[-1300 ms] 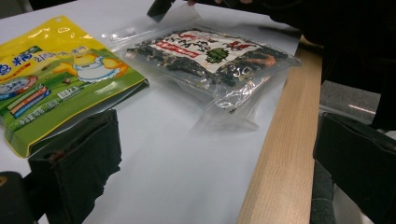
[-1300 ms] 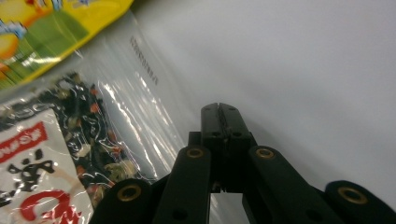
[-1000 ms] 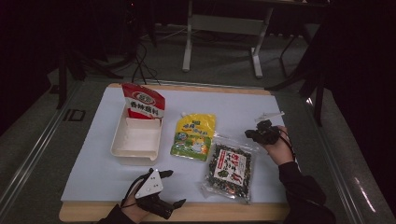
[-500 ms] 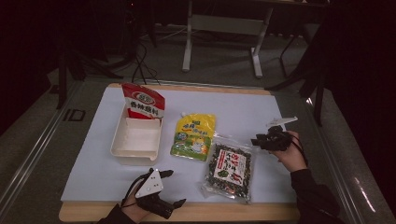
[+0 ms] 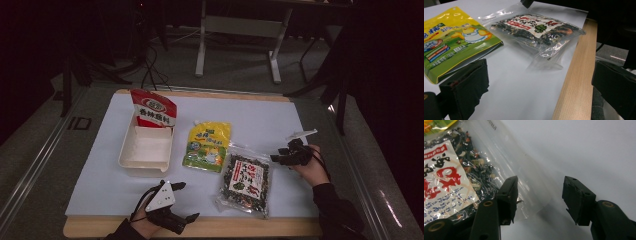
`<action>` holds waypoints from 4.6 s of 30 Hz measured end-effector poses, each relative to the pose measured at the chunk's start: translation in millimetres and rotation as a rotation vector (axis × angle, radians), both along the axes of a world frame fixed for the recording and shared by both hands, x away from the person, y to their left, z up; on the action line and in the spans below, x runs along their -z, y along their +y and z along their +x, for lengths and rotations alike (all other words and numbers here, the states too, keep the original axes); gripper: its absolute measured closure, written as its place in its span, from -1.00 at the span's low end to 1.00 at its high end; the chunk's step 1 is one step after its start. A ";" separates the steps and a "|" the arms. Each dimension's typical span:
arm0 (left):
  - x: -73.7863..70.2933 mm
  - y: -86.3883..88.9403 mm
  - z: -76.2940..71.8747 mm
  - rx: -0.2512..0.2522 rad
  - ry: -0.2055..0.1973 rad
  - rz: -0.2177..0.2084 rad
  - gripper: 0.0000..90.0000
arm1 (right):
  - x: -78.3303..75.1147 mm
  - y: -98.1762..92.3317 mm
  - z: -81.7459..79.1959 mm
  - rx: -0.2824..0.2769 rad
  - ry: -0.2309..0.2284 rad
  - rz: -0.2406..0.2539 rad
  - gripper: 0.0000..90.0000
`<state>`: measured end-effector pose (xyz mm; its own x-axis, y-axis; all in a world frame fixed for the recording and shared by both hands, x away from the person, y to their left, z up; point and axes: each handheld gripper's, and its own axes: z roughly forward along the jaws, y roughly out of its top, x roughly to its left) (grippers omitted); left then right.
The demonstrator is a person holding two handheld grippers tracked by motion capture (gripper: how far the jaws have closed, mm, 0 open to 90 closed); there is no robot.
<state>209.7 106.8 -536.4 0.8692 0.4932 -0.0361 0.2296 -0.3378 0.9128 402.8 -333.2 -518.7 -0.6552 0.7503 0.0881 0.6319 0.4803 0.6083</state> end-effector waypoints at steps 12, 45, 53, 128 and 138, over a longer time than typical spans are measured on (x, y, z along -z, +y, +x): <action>0.3 -0.5 0.2 0.000 0.002 0.004 -0.95 | 2.7 5.2 2.9 -0.046 0.071 -0.008 0.84; -23.4 -4.3 4.1 0.000 0.109 -0.017 -0.94 | -88.3 23.6 -42.9 -0.156 -0.230 -0.050 1.00; -33.6 -6.2 10.0 -0.003 0.118 -0.023 -0.95 | -110.2 39.3 -59.4 -0.214 -0.294 -0.052 1.00; -112.8 -11.0 24.2 0.267 0.124 -0.133 0.73 | -204.7 88.0 -140.4 -0.525 -0.513 0.171 0.09; -127.3 12.9 32.6 0.163 0.090 -0.130 0.73 | -178.2 71.1 -123.5 -0.394 -0.487 0.232 -0.22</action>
